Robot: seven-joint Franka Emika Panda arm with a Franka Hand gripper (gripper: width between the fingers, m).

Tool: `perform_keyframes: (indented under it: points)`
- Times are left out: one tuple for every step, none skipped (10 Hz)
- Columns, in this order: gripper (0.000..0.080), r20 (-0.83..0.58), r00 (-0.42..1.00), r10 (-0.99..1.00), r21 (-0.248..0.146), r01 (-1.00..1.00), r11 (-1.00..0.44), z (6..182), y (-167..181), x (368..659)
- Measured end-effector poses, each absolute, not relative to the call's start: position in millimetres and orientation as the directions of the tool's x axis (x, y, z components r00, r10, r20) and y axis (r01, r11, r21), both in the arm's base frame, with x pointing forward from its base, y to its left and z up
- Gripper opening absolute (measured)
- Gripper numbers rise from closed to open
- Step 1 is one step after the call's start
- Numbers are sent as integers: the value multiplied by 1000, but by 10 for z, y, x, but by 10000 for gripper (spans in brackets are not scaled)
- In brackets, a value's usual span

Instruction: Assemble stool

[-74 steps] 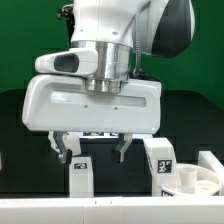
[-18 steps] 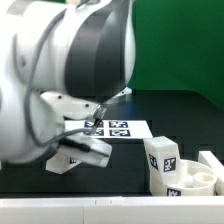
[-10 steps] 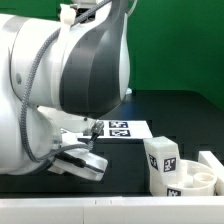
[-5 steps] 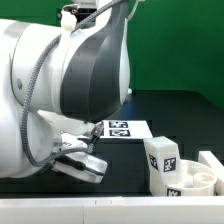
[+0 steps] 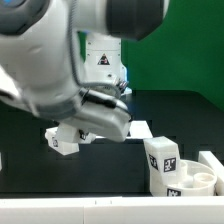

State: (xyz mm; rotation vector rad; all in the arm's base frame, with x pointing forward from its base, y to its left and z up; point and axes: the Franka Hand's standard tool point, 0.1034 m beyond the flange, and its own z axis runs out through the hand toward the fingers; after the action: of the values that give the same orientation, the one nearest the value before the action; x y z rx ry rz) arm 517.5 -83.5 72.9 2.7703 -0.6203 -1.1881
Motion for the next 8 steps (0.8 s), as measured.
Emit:
perform_keyframes:
  points:
    - [363, -659, 643, -390, 207, -343, -916, 685, -835, 5181]
    - [363, -578, 715, -392, 190, -349, -918, 642, -833, 5342]
    - [363, -520, 760, -389, 173, -352, -920, 683, -771, 5376]
    - [363, -486, 787, -381, 155, -352, -923, 909, -615, 5405]
    - [363, -374, 852, -366, 108, -352, -930, 1204, -406, 5490]
    - [363, -305, 878, -369, 92, -358, -929, 1448, -180, 5405]
    - [363, -269, 905, -331, 107, -313, -944, 1562, -27, 5413]
    - [363, -210, 921, -329, 93, -316, -944, 1490, -41, 5497]
